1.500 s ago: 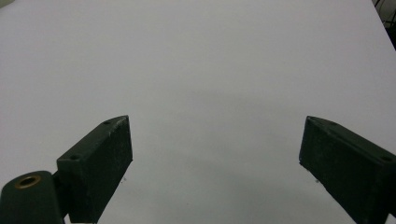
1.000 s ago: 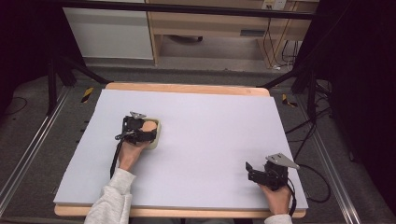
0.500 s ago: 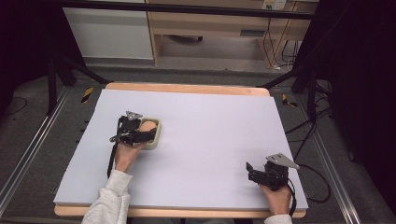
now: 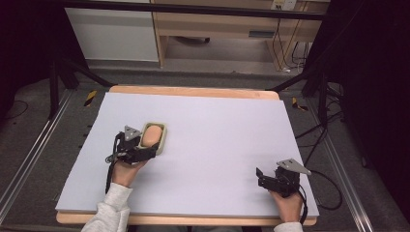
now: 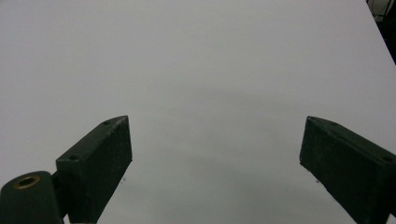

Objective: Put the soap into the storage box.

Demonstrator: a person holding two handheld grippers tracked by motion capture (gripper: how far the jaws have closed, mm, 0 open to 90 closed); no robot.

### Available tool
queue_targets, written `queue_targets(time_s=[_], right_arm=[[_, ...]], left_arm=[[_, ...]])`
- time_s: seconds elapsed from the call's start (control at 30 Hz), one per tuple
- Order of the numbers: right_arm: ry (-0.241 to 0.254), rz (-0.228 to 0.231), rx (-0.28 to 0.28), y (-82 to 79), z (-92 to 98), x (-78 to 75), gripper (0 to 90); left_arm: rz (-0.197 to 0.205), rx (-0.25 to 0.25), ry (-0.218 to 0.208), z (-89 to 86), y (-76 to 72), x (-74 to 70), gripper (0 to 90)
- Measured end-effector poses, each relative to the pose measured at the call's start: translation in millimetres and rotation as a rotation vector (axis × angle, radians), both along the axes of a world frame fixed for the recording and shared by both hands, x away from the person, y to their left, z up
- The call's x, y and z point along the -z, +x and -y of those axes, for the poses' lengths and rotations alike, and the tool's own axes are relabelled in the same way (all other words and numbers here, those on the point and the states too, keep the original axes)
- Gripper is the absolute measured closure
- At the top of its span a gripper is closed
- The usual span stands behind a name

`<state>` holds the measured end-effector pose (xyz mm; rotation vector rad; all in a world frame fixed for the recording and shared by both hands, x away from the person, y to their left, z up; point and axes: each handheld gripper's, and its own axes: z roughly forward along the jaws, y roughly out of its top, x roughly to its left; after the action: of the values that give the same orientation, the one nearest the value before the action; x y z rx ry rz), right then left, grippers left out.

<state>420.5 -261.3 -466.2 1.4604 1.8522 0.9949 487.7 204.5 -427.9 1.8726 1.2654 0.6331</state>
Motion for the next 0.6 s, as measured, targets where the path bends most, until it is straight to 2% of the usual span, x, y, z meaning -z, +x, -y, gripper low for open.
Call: queue_targets(time_s=[0.27,0.6], right_arm=[[0.008,-0.002,0.007,-0.1,2.5,-0.2,9.4],[0.012,-0.011,0.014,1.0,5.9,0.4,8.3]], left_arm=[[0.038,0.003,0.002,-11.9,-20.2,9.9,25.0],[0.041,-0.005,0.018,-30.5,-39.9,21.2,24.7]])
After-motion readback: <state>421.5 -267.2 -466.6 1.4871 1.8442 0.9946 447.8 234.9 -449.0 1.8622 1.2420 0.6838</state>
